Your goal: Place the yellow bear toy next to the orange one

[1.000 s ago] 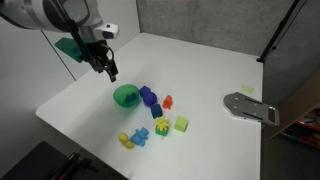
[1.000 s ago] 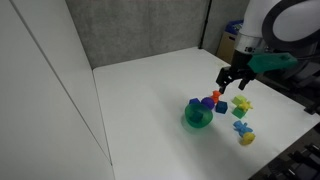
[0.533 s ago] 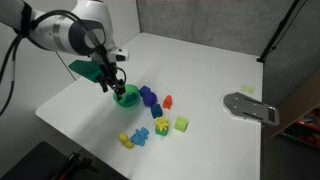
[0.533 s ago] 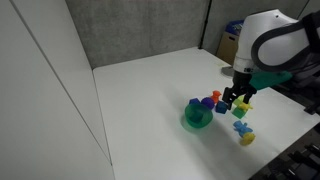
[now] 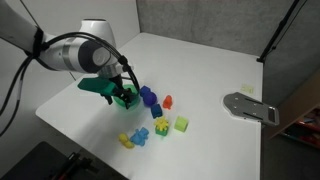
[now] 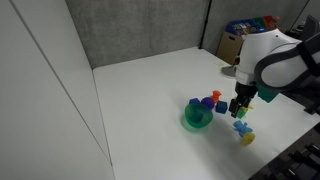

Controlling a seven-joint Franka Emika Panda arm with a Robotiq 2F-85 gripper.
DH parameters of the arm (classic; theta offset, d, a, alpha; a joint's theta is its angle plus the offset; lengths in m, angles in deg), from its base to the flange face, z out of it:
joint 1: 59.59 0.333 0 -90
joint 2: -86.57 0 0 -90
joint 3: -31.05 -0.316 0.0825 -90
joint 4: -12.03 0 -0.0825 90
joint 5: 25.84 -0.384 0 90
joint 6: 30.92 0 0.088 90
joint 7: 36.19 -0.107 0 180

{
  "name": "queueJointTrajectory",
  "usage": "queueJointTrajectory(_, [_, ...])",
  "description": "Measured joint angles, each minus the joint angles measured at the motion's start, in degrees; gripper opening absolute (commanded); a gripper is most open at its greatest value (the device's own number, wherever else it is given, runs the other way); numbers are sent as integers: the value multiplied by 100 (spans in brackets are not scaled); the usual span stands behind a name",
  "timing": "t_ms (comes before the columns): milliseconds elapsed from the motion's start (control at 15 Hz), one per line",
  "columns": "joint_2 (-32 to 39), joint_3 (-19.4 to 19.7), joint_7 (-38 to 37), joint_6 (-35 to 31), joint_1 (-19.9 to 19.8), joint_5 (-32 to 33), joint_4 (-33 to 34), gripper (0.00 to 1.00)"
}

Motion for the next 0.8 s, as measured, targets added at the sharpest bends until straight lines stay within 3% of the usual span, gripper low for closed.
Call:
queueJointTrajectory(400, [185, 76, 89, -1081, -16, 31, -626, 100])
queueJointTrajectory(800, [470, 43, 449, -1305, -174, -166, -761, 100])
